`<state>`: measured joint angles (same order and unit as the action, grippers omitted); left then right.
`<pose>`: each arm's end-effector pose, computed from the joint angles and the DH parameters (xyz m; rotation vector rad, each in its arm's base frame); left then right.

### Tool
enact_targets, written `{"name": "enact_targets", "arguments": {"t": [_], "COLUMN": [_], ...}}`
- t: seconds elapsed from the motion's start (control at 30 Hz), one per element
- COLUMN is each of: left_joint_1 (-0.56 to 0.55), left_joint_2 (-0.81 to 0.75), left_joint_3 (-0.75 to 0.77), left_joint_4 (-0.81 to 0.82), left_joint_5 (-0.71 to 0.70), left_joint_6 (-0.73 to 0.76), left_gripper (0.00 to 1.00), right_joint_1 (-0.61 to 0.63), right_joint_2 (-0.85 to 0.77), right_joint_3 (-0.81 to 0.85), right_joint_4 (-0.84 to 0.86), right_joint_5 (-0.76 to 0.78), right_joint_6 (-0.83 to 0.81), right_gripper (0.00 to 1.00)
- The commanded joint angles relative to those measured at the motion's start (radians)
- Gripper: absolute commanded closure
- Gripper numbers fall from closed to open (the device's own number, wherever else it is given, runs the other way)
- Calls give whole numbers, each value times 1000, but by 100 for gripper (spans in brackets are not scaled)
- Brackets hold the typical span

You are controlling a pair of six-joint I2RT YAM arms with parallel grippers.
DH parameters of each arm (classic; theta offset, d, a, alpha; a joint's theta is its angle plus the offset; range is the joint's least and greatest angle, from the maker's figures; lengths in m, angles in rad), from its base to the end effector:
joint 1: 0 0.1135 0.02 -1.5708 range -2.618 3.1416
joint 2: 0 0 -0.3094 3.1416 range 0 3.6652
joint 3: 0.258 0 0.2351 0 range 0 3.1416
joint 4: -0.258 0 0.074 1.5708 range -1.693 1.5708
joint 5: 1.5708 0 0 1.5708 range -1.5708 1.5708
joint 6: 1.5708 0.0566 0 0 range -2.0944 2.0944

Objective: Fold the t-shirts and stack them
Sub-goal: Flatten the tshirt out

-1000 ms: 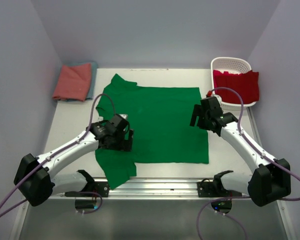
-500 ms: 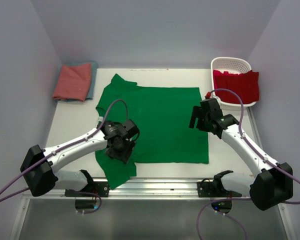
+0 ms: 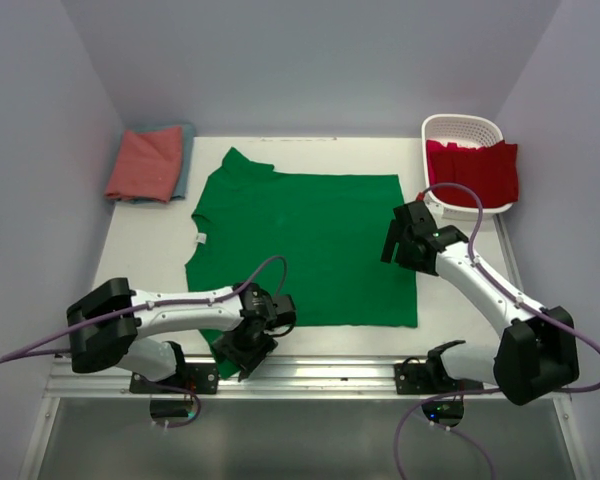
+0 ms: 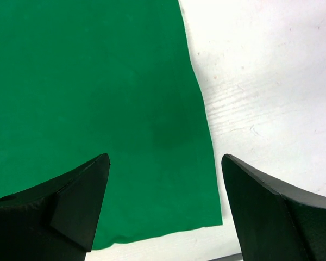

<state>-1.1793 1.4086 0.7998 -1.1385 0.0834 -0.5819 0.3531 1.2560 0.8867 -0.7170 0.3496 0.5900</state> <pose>0.0597 -0.1570 0.2097 -0.8614 -2.8346 -0.1234 0.2104 0.0569 0.2690 0.4125 2.5230 -0.1151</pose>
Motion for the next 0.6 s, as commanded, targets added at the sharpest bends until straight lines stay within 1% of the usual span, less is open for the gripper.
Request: {"name": "enact_targets", "arguments": {"t": [0.0,0.13,0.23,0.37,0.43,0.57], "left_joint_1": [-22,-29,-29,-29,-29,-25], "left_joint_2": [35,79,111,151,179,230], "left_joint_3": [-20,-4,10,7,-1,-17], "left_joint_4": [32,62,91,169,183,243], "left_joint_5": [26,1,-7,30,39,64], "left_joint_6": [8,20,47,100,109,149], "left_gripper": [36,36,36,36,36,37], "right_joint_1": [3,3,3,3,3,3], "right_joint_2": [-16,-78,-104,-135,-145,-144], "right_joint_3": [-50,-114,-117,-107,-111,-124], "right_joint_4": [13,62,48,34,33,39], "right_joint_5": [5,-8,3,17,25,34], "right_joint_6": [79,87,77,67,64,62], "right_gripper": [12,14,15,16,17,21]}}
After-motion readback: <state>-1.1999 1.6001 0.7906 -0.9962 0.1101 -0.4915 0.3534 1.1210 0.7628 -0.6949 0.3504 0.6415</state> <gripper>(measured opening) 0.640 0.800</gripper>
